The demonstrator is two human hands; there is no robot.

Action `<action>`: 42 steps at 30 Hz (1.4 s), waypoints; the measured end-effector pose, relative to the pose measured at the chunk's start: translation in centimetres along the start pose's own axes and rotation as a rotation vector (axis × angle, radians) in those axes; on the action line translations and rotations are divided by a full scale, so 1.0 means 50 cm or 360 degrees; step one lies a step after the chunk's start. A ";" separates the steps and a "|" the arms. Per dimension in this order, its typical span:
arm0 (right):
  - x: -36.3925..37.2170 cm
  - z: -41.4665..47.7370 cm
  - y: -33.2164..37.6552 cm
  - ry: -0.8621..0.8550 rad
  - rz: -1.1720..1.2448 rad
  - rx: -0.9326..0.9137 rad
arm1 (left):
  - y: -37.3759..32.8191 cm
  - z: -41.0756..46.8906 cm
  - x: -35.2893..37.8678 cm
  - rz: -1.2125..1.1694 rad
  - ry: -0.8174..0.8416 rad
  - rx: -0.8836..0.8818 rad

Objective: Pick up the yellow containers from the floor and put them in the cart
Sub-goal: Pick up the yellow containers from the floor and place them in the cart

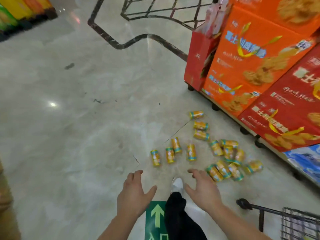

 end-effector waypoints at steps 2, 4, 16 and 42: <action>0.048 0.109 -0.013 0.0060 0.0013 0.0030 | 0.004 0.103 0.045 -0.0012 0.0041 -0.0077; 0.105 0.222 -0.036 0.0086 0.0037 0.0063 | 0.010 0.210 0.106 -0.0018 0.0078 -0.0114; 0.701 0.715 -0.288 0.0234 -0.0016 0.0441 | 0.193 0.719 0.770 -0.0053 0.0439 -0.0257; 0.377 0.550 -0.073 -0.0201 0.0808 0.0665 | 0.041 0.616 0.430 -0.0942 0.0105 -0.0340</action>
Point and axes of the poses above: each hand's wrist, its own z-axis towards the middle knuckle, its own x-axis out of the palm, y = z × x, the point moved 5 cm from there along z, towards the middle knuckle, and after that the axes turned 7 degrees about -y, right-handed, at the moved point
